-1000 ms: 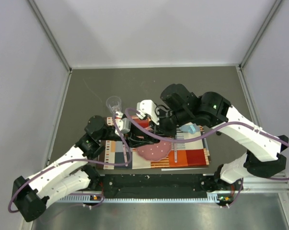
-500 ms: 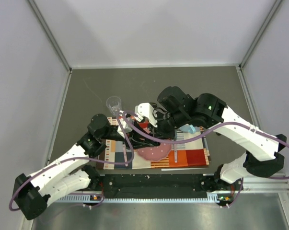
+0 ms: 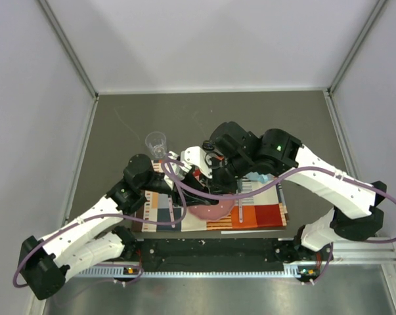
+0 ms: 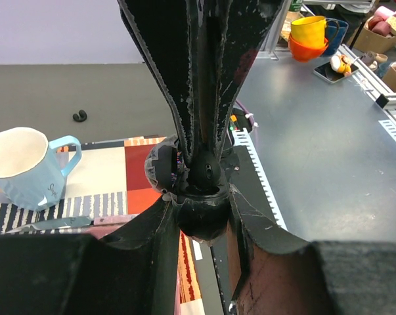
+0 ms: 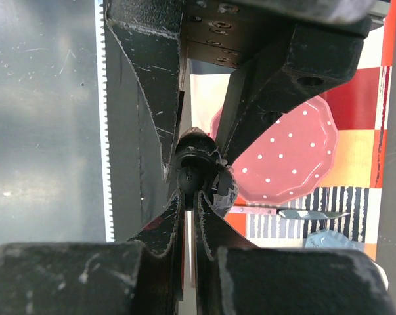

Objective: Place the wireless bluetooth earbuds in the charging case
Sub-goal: Place the earbud in the charging case.

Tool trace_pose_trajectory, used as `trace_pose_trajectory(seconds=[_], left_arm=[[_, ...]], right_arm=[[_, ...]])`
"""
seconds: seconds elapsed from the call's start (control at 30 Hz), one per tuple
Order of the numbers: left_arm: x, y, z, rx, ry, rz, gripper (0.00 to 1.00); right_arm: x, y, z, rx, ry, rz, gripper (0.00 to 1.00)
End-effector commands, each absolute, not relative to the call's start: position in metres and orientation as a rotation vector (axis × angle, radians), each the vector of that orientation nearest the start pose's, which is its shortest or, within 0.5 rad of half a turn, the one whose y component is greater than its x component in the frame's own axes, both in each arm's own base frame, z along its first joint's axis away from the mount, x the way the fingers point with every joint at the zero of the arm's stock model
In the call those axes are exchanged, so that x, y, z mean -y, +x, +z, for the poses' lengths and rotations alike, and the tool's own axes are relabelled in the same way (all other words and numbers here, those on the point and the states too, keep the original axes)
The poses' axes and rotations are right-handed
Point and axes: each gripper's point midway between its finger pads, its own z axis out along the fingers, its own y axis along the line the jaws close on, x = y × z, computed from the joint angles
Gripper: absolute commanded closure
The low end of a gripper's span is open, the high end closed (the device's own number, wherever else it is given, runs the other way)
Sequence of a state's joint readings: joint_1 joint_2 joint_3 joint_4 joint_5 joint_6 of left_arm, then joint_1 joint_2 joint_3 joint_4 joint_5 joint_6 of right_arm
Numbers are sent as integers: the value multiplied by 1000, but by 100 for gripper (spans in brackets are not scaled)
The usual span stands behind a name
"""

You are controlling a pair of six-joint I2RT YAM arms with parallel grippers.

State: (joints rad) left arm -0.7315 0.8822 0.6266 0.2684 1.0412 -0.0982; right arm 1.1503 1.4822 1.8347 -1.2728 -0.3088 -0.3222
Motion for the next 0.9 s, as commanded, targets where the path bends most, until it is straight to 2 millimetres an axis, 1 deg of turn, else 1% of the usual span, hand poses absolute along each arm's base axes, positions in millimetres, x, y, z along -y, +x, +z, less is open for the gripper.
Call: trace_pose_trajectory(seconds=[0.0,0.13,0.2,0.23,0.3,0.47,0.5,0.57,0.73,0.87], left_arm=[[291,92,320,-967,1334,-1370,100],[291,92,320,-966,1337,-1374,100],[292,91,320,-965,1338,-1373,100],[292,91,320,-964,1338,-1372,100],[292,91,320,-962,1338,-1371,100],[292,91,318,-968,1340,-1375,100],[292,91,318,-969,1340,-1375,100],[291,92,318,-969,1338,-1373,100],[291,92,317,-977,1330,-1371,100],[291,92,315,-983,1329,-1374,100]], right_arm=[[-318,91,300,-1794,-1871,715,100],[-323,94,302,-1801,-1855,707,89],[-324,95,301,-1808,-1848,703,88],[-324,96,305,-1800,-1839,706,85],[-325,97,307,-1798,-1829,705,83],[-329,97,321,-1751,-1784,733,80],[-330,97,323,-1747,-1779,735,78],[-331,98,329,-1725,-1762,744,78],[-331,96,337,-1692,-1749,767,77],[-333,95,339,-1684,-1746,781,77]])
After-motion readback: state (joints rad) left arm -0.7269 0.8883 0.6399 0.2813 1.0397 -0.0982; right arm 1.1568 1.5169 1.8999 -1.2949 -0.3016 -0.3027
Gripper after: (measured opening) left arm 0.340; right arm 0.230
